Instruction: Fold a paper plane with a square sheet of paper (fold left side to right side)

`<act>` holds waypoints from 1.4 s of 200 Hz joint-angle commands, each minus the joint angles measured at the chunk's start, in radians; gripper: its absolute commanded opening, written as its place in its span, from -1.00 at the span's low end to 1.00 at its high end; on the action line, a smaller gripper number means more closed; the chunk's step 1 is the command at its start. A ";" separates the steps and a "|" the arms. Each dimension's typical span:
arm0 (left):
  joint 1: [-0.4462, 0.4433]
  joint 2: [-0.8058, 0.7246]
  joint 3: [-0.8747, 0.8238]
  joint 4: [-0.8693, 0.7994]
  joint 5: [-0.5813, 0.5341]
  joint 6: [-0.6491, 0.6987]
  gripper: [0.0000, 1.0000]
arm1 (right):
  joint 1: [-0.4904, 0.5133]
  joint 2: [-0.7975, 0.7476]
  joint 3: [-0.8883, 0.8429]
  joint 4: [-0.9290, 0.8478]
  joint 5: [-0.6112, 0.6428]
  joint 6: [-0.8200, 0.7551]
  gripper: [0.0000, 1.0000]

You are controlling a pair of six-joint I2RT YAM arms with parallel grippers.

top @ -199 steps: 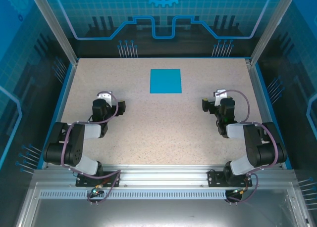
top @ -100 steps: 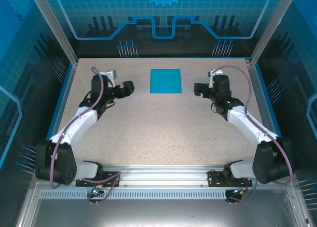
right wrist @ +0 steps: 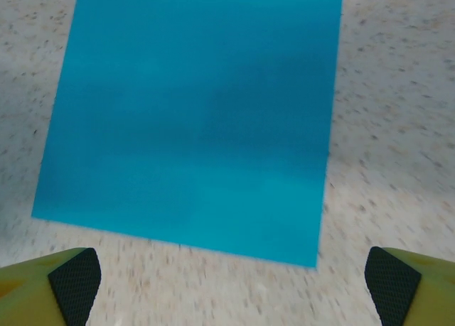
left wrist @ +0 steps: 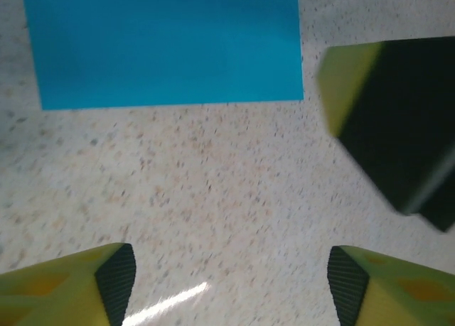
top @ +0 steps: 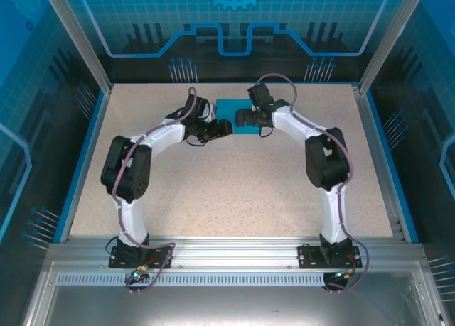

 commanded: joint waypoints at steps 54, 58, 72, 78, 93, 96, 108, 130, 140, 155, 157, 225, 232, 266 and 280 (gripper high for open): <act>0.005 0.292 0.376 -0.132 0.008 -0.028 0.41 | -0.029 0.314 0.394 -0.238 0.002 0.142 0.99; 0.007 0.305 0.392 -0.137 0.006 -0.031 0.41 | -0.029 0.319 0.400 -0.239 0.003 0.143 0.99; 0.015 0.344 0.438 -0.158 -0.001 -0.037 0.40 | -0.031 0.333 0.417 -0.247 0.008 0.150 0.99; 0.019 0.357 0.454 -0.169 -0.007 -0.040 0.39 | -0.032 0.339 0.425 -0.256 0.012 0.154 0.99; 0.026 0.374 0.466 -0.173 -0.025 -0.043 0.38 | -0.032 0.343 0.435 -0.271 0.022 0.160 0.99; 0.028 0.376 0.466 -0.174 -0.028 -0.045 0.37 | -0.033 0.343 0.435 -0.272 0.023 0.159 0.99; 0.034 0.383 0.466 -0.166 -0.025 -0.051 0.33 | -0.032 0.343 0.435 -0.274 0.021 0.159 0.99; 0.039 0.398 0.469 -0.179 -0.022 -0.045 0.24 | -0.033 0.345 0.441 -0.287 0.013 0.159 0.99; 0.041 0.398 0.462 -0.185 -0.025 -0.043 0.20 | -0.034 0.346 0.443 -0.306 0.015 0.166 0.99; 0.047 0.384 0.431 -0.165 -0.012 -0.041 0.13 | -0.034 0.332 0.417 -0.298 0.009 0.158 0.99; 0.047 0.380 0.429 -0.161 -0.010 -0.041 0.13 | -0.035 0.329 0.412 -0.293 0.008 0.157 0.99; 0.103 0.203 0.233 0.002 0.068 -0.058 0.23 | -0.070 0.206 0.275 -0.157 -0.097 0.123 0.99; 0.107 0.198 0.234 -0.005 0.067 -0.055 0.24 | -0.072 0.202 0.274 -0.151 -0.100 0.121 0.99; 0.118 0.248 0.285 -0.039 0.083 -0.057 0.24 | -0.077 0.215 0.310 -0.157 -0.095 0.116 0.99; 0.117 0.279 0.313 -0.046 0.095 -0.059 0.23 | -0.077 0.237 0.341 -0.178 -0.091 0.112 0.99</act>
